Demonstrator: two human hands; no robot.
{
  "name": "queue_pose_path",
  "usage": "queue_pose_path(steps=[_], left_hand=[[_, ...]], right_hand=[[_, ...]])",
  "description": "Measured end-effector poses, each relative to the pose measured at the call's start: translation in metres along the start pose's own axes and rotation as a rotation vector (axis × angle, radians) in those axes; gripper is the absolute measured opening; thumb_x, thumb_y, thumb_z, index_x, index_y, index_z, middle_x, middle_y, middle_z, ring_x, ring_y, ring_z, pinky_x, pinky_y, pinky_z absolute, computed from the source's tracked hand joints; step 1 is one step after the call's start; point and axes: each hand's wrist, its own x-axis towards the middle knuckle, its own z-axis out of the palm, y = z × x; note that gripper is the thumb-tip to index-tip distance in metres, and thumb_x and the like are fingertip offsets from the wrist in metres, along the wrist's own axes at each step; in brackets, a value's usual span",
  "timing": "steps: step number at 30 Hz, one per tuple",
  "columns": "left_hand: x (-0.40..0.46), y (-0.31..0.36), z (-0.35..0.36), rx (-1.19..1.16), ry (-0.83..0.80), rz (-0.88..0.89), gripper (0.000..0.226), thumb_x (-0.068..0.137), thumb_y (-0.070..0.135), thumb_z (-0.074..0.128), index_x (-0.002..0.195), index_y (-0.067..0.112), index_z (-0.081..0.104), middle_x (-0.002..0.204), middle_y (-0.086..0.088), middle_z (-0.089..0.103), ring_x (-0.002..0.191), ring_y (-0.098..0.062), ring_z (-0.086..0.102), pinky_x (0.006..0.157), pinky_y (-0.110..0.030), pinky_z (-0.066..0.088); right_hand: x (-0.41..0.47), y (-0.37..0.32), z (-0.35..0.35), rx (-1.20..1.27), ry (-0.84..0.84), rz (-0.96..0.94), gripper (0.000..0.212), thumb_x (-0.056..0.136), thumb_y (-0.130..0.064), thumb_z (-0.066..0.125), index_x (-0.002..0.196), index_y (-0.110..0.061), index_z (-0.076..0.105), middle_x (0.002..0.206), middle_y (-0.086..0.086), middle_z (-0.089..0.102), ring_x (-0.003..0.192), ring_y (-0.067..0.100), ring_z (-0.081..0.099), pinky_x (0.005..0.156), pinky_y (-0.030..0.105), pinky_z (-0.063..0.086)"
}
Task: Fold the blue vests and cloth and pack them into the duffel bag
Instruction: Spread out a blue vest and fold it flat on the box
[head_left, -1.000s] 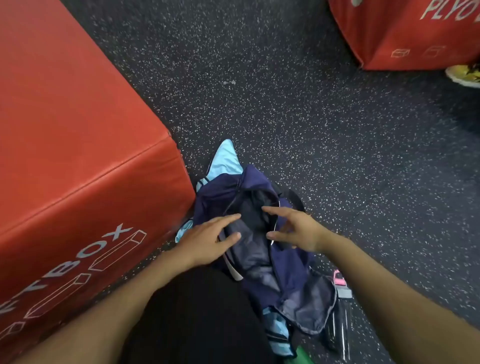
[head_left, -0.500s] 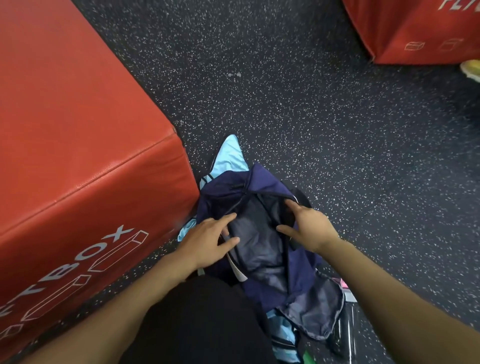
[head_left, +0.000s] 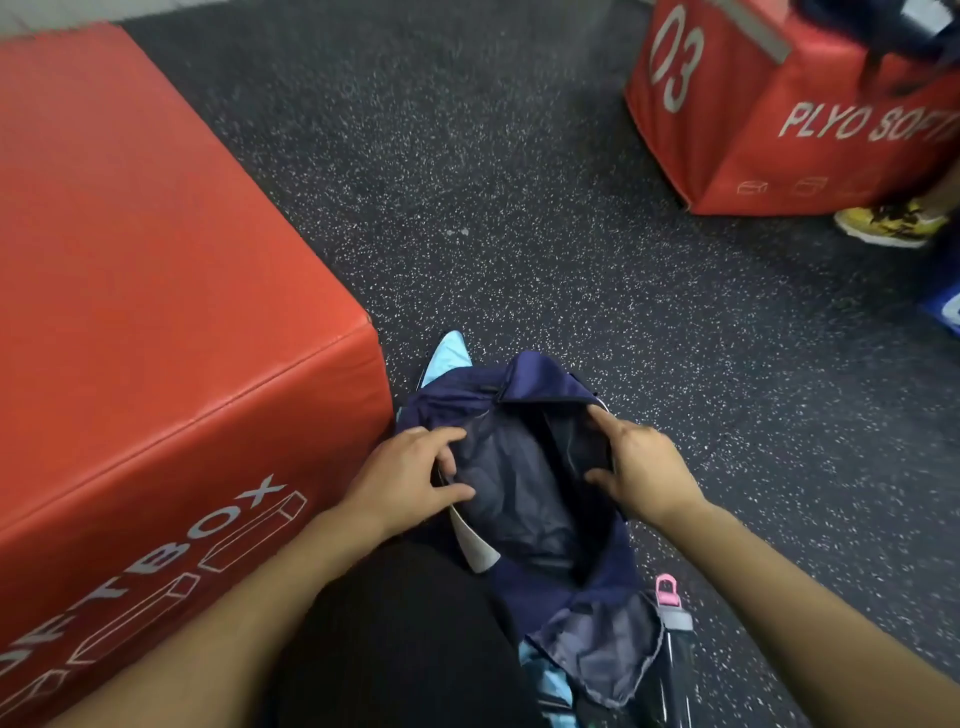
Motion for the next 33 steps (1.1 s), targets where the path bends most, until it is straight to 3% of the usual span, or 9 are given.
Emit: queue_pose_path(steps=[9, 16, 20, 22, 26, 29, 33], left_hand=[[0.014, 0.066, -0.102, 0.116, 0.125, 0.136, 0.07, 0.074, 0.066, 0.075, 0.133, 0.032, 0.058, 0.085, 0.023, 0.063, 0.09, 0.0, 0.053, 0.086, -0.027, 0.047], [0.012, 0.118, -0.205, 0.116, 0.328, 0.211, 0.063, 0.072, 0.057, 0.083, 0.125, 0.027, 0.066, 0.085, 0.022, 0.066, 0.087, -0.005, 0.059, 0.085, -0.032, 0.05], [-0.005, 0.143, -0.272, 0.107, 0.432, 0.216, 0.062, 0.071, 0.053, 0.086, 0.123, 0.026, 0.067, 0.084, 0.023, 0.067, 0.083, -0.005, 0.061, 0.084, -0.03, 0.051], [-0.019, 0.152, -0.307, 0.08, 0.479, 0.207, 0.06, 0.07, 0.052, 0.087, 0.121, 0.027, 0.068, 0.084, 0.022, 0.069, 0.079, 0.0, 0.061, 0.082, -0.028, 0.051], [-0.059, 0.159, -0.372, -0.019, 0.576, 0.169, 0.055, 0.068, 0.045, 0.091, 0.116, 0.03, 0.069, 0.084, 0.018, 0.072, 0.067, -0.001, 0.056, 0.067, -0.011, 0.043], [-0.096, 0.155, -0.419, -0.076, 0.643, 0.143, 0.055, 0.066, 0.043, 0.092, 0.115, 0.035, 0.069, 0.087, 0.02, 0.072, 0.068, -0.002, 0.053, 0.07, -0.012, 0.043], [-0.154, 0.139, -0.475, -0.096, 0.686, 0.068, 0.054, 0.068, 0.04, 0.092, 0.115, 0.034, 0.069, 0.089, 0.021, 0.073, 0.063, 0.001, 0.053, 0.072, -0.021, 0.045]], right_hand=[[-0.024, -0.016, -0.125, -0.062, 0.075, -0.022, 0.102, 0.077, -0.034, 0.086, 0.159, -0.018, 0.028, 0.14, 0.005, 0.062, 0.124, 0.031, 0.06, 0.1, 0.037, 0.047], [-0.045, -0.051, -0.244, -0.073, 0.234, -0.092, 0.096, 0.071, -0.035, 0.089, 0.151, -0.021, 0.04, 0.138, -0.001, 0.064, 0.123, 0.031, 0.061, 0.097, 0.036, 0.048], [-0.054, -0.084, -0.308, -0.046, 0.309, -0.188, 0.091, 0.07, -0.031, 0.092, 0.147, -0.014, 0.045, 0.142, -0.001, 0.062, 0.124, 0.031, 0.062, 0.1, 0.037, 0.048], [-0.06, -0.102, -0.338, -0.02, 0.341, -0.254, 0.092, 0.07, -0.031, 0.093, 0.147, -0.012, 0.046, 0.142, -0.001, 0.062, 0.12, 0.03, 0.064, 0.099, 0.033, 0.047], [-0.073, -0.141, -0.383, 0.161, 0.345, -0.388, 0.102, 0.071, -0.032, 0.093, 0.156, -0.019, 0.038, 0.15, -0.006, 0.054, 0.122, 0.02, 0.062, 0.102, 0.023, 0.044], [-0.076, -0.176, -0.403, 0.376, 0.301, -0.491, 0.101, 0.071, -0.025, 0.093, 0.156, -0.021, 0.038, 0.151, -0.006, 0.052, 0.134, 0.014, 0.052, 0.102, 0.02, 0.044], [-0.077, -0.241, -0.417, 0.514, 0.229, -0.597, 0.101, 0.073, -0.016, 0.092, 0.157, -0.016, 0.036, 0.149, -0.006, 0.053, 0.129, 0.006, 0.049, 0.087, 0.002, 0.042]])
